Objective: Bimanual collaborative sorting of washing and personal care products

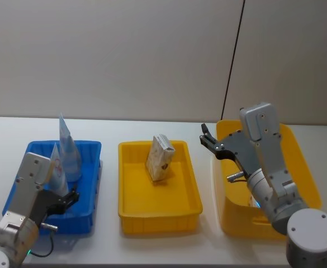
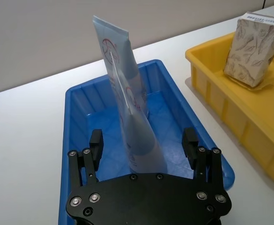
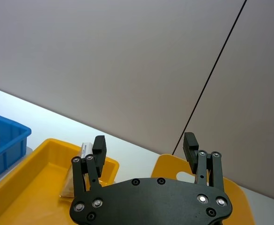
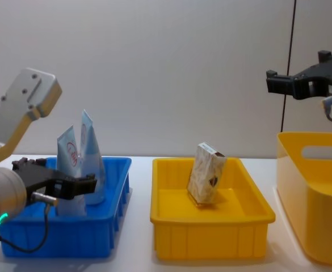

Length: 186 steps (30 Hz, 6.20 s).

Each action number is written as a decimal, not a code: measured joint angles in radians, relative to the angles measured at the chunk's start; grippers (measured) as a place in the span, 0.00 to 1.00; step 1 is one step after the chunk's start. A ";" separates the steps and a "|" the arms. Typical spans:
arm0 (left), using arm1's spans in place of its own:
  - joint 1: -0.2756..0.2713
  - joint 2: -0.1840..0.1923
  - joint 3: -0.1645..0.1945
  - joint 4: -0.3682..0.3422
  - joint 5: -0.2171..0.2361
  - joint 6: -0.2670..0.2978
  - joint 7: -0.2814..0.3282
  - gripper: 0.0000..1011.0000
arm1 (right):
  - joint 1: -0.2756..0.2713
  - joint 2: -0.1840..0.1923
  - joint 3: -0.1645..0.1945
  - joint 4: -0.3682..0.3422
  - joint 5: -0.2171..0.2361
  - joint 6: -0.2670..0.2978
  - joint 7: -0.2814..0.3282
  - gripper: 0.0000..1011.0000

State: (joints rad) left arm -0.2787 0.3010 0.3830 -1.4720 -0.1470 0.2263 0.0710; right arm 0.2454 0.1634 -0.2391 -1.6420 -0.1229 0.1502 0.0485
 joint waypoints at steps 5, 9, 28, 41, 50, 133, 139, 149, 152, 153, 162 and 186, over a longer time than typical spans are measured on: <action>-0.027 -0.011 0.002 0.051 0.010 -0.015 -0.009 0.99 | 0.000 0.000 0.000 0.000 0.000 0.000 0.000 0.99; -0.043 -0.017 0.004 0.080 0.016 -0.023 -0.012 0.99 | 0.000 0.000 0.000 0.000 0.000 0.000 0.000 0.99; -0.126 -0.059 0.009 0.241 0.045 -0.086 -0.033 0.83 | 0.000 0.000 0.000 0.000 0.000 0.000 0.000 0.99; -0.141 -0.074 -0.004 0.282 0.045 -0.118 -0.049 0.43 | 0.000 0.000 0.000 0.000 0.000 0.000 0.000 0.99; -0.137 -0.076 -0.018 0.288 0.041 -0.146 -0.062 0.36 | 0.000 0.000 0.000 0.000 0.000 0.000 0.000 0.99; -0.182 -0.077 0.028 0.069 -0.097 -0.367 -0.477 0.28 | -0.002 0.006 0.003 -0.003 0.018 -0.005 0.036 0.99; -0.186 -0.083 0.032 0.071 -0.095 -0.362 -0.475 0.28 | -0.003 0.020 0.004 -0.008 0.039 -0.014 0.083 0.99; -0.190 -0.088 0.035 0.073 -0.093 -0.357 -0.474 0.28 | 0.006 0.060 -0.009 -0.011 0.089 -0.028 0.195 0.99; -0.190 -0.089 0.036 0.074 -0.093 -0.356 -0.474 0.28 | 0.015 0.072 -0.019 -0.006 0.102 -0.030 0.229 0.99; -0.191 -0.089 0.036 0.074 -0.093 -0.356 -0.473 0.28 | 0.017 0.075 -0.021 -0.004 0.106 -0.030 0.237 0.99; -0.191 -0.090 0.037 0.075 -0.092 -0.355 -0.473 0.28 | 0.056 0.103 -0.063 0.027 0.139 -0.037 0.343 0.99; -0.192 -0.091 0.038 0.075 -0.092 -0.354 -0.473 0.28 | 0.187 0.085 -0.148 0.190 0.142 -0.039 0.407 0.99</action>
State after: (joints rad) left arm -0.4712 0.2097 0.4211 -1.3971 -0.2389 -0.1272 -0.4022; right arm 0.4321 0.2484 -0.3873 -1.4516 0.0190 0.1114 0.4559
